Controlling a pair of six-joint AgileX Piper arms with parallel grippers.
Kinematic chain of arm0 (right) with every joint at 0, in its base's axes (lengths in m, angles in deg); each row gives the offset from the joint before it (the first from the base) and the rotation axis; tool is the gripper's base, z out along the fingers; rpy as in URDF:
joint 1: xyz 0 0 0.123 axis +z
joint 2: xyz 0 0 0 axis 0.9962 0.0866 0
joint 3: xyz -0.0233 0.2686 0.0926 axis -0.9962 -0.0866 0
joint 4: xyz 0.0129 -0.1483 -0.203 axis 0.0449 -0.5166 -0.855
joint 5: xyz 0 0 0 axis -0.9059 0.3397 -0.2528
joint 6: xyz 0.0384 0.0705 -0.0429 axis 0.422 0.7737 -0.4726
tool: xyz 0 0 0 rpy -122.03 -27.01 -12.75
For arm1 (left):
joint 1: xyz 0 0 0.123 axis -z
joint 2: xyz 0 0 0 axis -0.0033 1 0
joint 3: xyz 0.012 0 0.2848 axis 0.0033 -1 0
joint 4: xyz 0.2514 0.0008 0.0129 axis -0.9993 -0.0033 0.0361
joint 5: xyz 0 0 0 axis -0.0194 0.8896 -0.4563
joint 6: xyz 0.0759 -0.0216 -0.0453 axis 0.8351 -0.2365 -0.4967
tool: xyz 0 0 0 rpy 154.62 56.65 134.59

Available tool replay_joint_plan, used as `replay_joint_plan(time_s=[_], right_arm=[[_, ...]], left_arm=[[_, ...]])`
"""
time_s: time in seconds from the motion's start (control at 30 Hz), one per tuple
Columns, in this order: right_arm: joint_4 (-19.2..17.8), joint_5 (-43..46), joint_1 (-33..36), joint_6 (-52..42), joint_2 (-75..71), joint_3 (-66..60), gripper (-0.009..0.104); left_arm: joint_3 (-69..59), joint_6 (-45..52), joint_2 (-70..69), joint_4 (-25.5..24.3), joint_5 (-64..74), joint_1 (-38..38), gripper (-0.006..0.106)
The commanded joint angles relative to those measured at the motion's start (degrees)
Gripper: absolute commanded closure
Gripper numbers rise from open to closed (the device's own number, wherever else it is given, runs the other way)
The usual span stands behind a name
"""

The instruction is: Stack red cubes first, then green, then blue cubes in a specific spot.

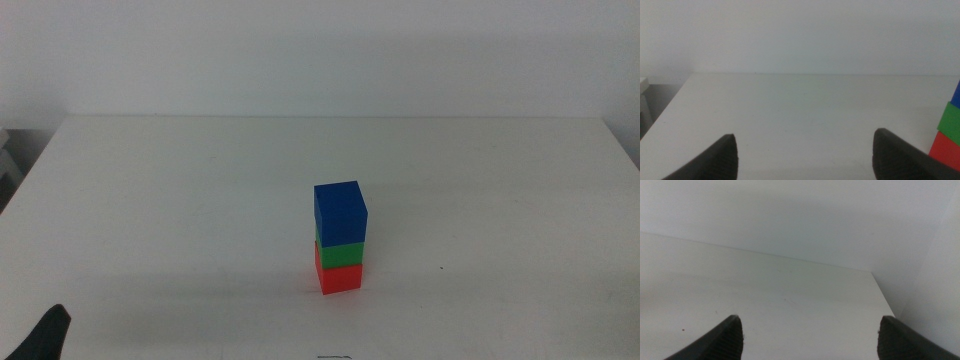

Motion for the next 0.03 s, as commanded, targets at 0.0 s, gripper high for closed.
replay_joint_plan(time_s=[0.0], right_arm=[[-0.4,4.5,-0.4,-0.8,-1.3,1.0,0.001]], left_arm=[[0.2,-0.4,-1.2,0.3,-4.8,0.1,0.011]])
